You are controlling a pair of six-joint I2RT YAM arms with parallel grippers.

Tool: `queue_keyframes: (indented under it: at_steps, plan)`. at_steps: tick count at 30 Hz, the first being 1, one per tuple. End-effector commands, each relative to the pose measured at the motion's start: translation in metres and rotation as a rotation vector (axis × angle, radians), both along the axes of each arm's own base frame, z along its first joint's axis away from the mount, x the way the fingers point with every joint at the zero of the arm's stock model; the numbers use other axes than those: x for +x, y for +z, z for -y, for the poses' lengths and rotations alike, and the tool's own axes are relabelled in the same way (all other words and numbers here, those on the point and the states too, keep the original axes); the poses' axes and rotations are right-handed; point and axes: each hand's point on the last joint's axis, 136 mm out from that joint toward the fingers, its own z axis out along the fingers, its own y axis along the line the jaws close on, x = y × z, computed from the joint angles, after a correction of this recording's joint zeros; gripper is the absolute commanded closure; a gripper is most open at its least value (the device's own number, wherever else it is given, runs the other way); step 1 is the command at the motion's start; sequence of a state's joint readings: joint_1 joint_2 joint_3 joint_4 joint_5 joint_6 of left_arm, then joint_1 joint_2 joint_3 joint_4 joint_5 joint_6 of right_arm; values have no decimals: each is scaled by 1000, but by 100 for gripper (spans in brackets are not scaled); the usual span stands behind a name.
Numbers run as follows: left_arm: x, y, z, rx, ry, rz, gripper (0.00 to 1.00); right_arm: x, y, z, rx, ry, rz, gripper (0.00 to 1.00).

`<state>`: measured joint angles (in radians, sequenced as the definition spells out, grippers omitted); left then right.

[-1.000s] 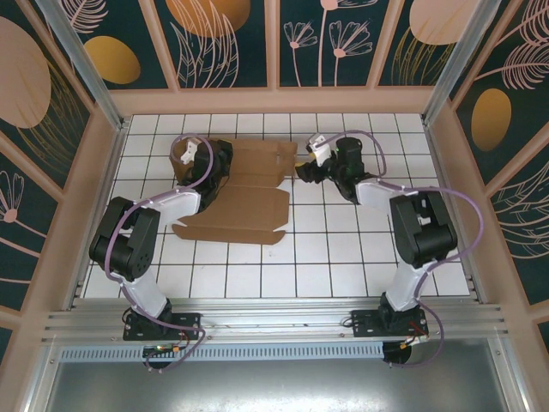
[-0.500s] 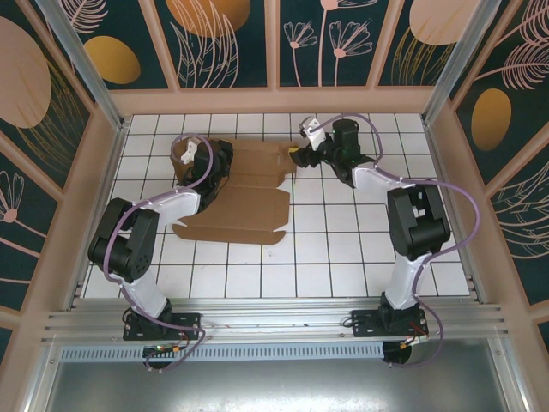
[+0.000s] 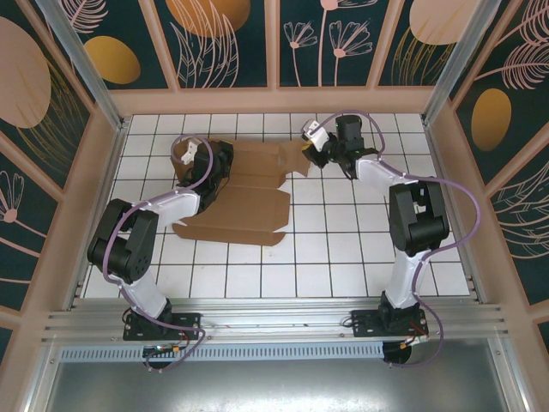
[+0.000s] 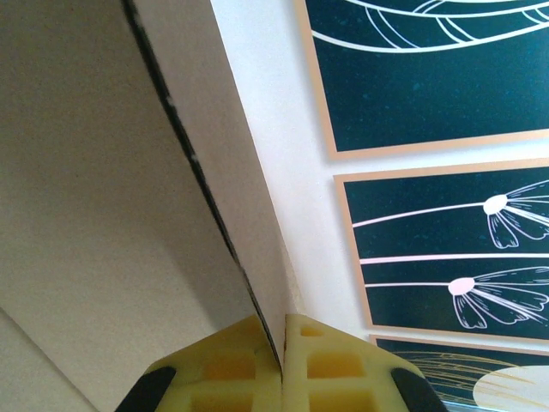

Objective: Fold the paper box

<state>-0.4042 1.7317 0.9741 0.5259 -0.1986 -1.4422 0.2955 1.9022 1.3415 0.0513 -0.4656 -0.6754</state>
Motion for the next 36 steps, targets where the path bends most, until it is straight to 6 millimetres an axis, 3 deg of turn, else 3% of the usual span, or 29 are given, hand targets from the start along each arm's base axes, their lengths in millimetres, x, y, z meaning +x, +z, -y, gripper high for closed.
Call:
queue_keyframes:
  at_steps: [1, 8, 10, 15, 21, 29, 33, 36]
  plan:
    - [-11, -18, -1, 46, -26, -55, 100, 0, -4, 0, -41, 27, 1, 86]
    - [-10, -17, 0, 28, -18, -57, 100, -3, 12, -10, 115, -74, -84, 92]
    - [-10, -17, -2, 22, -9, -59, 100, -2, 14, -15, 183, -176, -124, 97]
    - [-7, -16, -1, 12, -1, -61, 100, -12, 17, -32, 257, -383, -112, 100]
    - [-9, -19, -1, 6, 2, -72, 100, -5, 34, -30, 476, -689, -237, 100]
    - [-9, -19, -4, 3, 17, -75, 100, -18, 42, -92, 655, -695, -396, 99]
    - [-8, -18, -3, 3, 11, -76, 100, -19, 36, -91, 628, -711, -393, 98]
    - [-8, -18, -2, 4, 10, -77, 100, -19, 39, -80, 588, -712, -346, 95]
